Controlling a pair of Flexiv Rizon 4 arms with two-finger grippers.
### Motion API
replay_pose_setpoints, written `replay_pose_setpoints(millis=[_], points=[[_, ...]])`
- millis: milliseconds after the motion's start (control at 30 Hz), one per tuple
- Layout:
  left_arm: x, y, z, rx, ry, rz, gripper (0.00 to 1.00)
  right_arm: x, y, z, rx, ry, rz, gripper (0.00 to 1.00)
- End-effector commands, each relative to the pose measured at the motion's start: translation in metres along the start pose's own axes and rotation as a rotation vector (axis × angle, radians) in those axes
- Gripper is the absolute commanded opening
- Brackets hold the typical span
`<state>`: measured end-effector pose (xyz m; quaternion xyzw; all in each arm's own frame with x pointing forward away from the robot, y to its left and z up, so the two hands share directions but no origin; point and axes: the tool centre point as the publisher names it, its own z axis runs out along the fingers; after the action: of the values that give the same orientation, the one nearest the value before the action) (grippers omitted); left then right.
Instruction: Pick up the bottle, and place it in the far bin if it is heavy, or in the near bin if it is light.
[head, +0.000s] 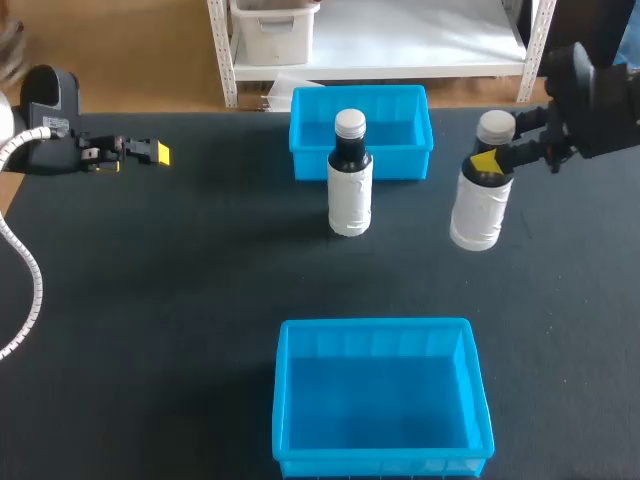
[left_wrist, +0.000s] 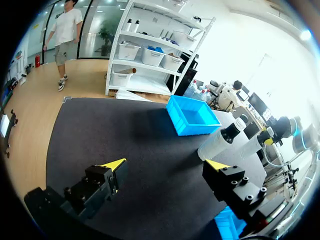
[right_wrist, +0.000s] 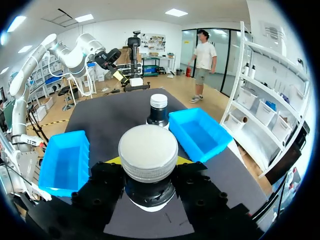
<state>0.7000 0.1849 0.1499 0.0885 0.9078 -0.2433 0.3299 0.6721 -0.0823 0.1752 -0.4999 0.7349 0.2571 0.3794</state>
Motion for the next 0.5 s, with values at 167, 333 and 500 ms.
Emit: replay_pose_setpoints(millis=[167, 333, 500], points=[[0.0, 0.0, 0.0, 0.0, 0.0, 0.0, 1.0, -0.003, 0.009, -0.03, 0.033, 0.014, 0.009, 0.0], [0.0, 0.0, 0.0, 0.0, 0.0, 0.0, 1.0, -0.012, 0.016, -0.041, 0.041, 0.015, 0.013, 0.0], [0.0, 0.0, 0.0, 0.0, 0.0, 0.0, 1.0, -0.026, 0.026, -0.048, 0.037, 0.01, 0.021, 0.0]])
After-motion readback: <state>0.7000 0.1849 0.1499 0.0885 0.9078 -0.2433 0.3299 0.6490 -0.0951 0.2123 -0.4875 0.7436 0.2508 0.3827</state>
